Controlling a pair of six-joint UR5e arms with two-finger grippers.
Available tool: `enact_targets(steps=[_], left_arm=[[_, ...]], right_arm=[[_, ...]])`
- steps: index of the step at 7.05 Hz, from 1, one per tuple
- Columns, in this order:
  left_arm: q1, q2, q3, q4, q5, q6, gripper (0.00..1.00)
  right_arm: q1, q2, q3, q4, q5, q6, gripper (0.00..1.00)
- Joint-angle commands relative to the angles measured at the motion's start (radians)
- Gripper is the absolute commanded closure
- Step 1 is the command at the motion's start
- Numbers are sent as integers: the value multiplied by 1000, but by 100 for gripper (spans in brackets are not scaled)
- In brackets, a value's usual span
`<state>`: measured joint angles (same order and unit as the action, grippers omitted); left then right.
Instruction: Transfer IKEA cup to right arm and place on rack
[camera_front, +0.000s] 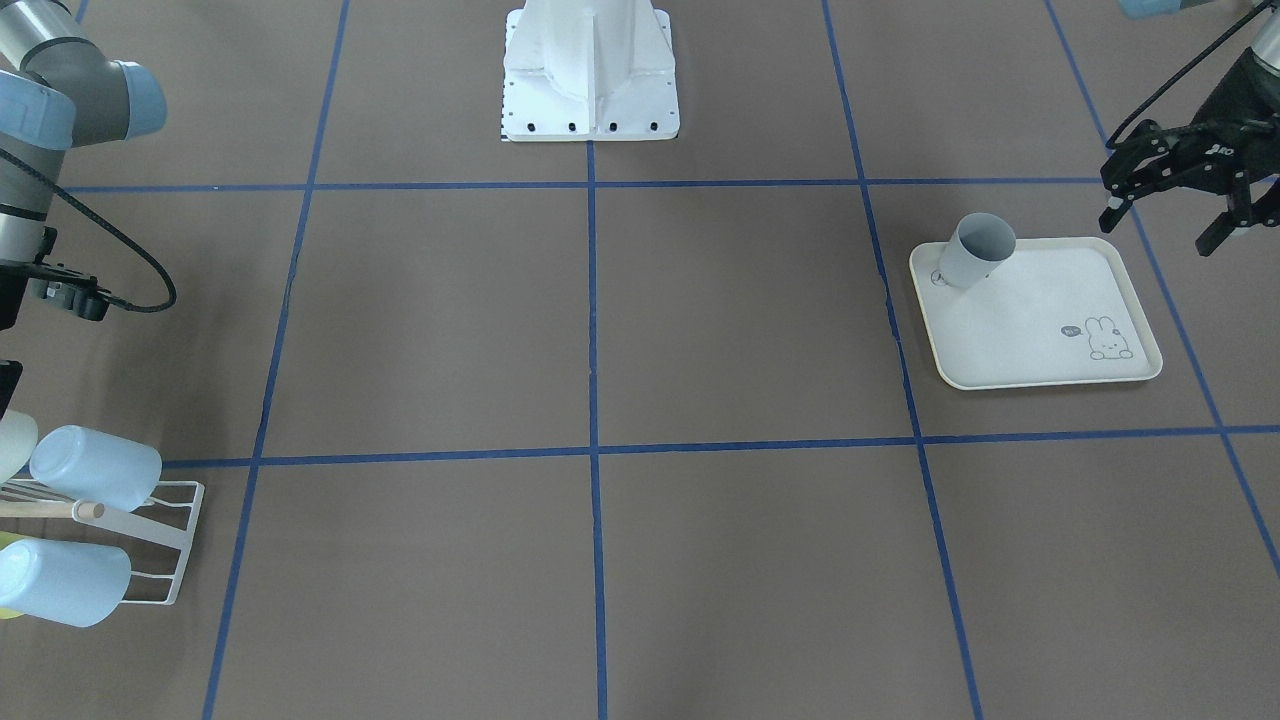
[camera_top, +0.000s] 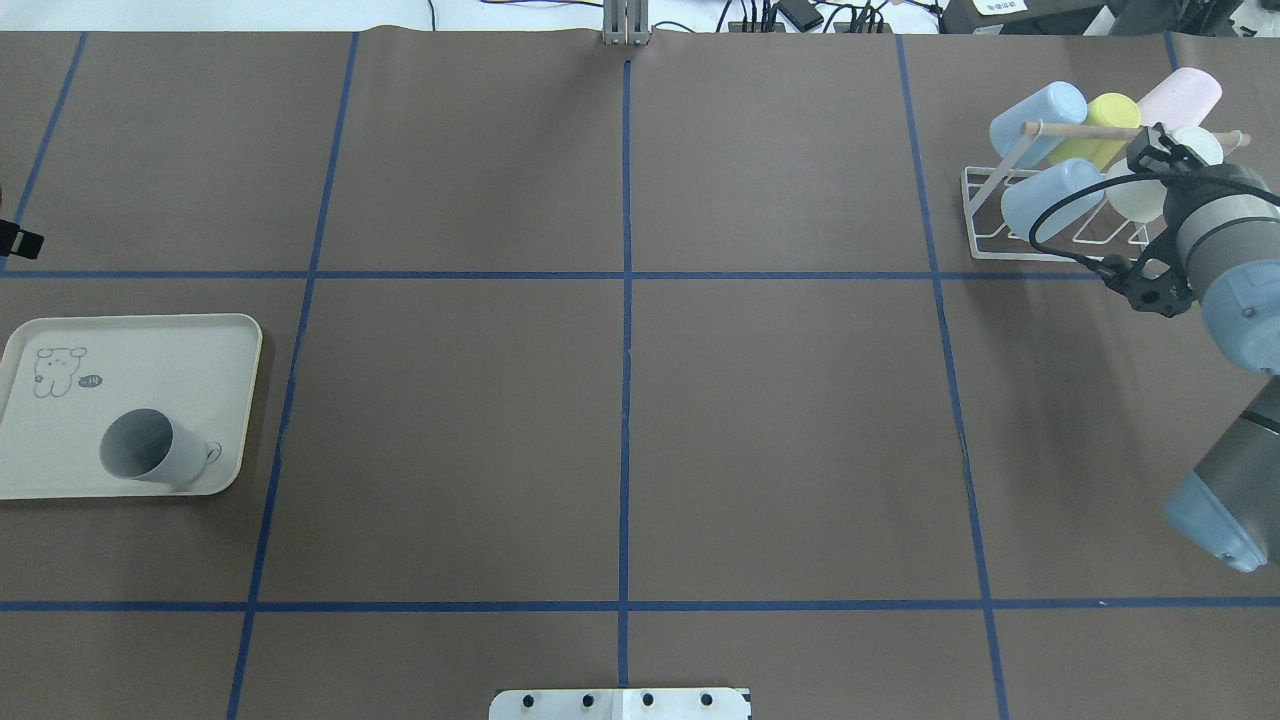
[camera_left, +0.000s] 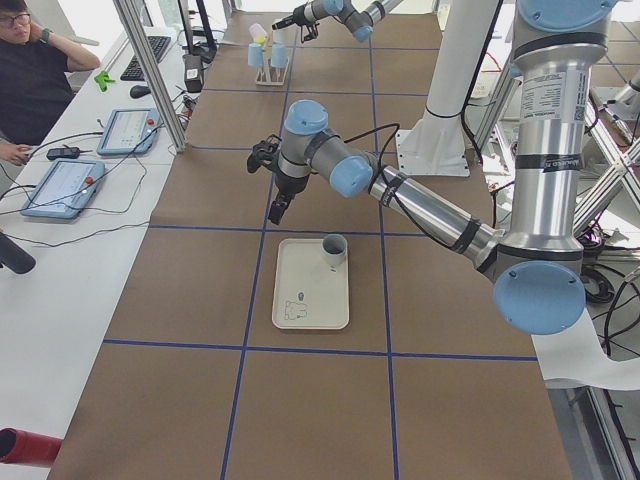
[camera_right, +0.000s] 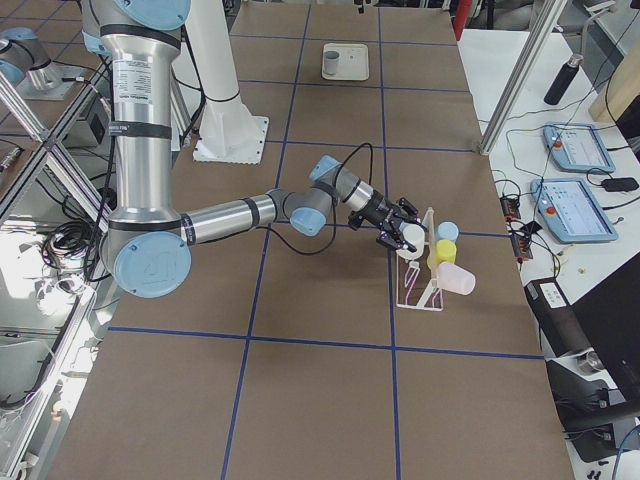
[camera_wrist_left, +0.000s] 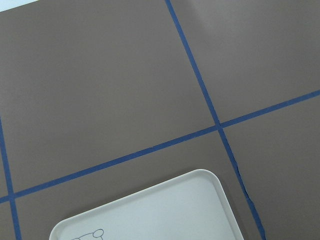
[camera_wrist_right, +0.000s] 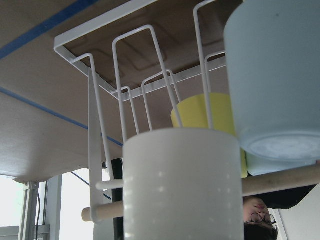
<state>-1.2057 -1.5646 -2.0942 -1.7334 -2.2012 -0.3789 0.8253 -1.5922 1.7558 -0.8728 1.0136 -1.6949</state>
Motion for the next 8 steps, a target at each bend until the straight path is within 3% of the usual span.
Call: enact_targets(steps=[1, 5, 8], left_arm=[[0, 0, 0, 0, 0, 0, 0], [2, -2, 2, 0, 0, 0, 0], [2, -2, 8, -2, 0, 0, 0]], right_arm=[[-3, -3, -4, 1, -6, -12, 89], [-15, 5, -30, 1, -12, -11, 87], [-23, 35, -59, 1, -18, -11, 68]])
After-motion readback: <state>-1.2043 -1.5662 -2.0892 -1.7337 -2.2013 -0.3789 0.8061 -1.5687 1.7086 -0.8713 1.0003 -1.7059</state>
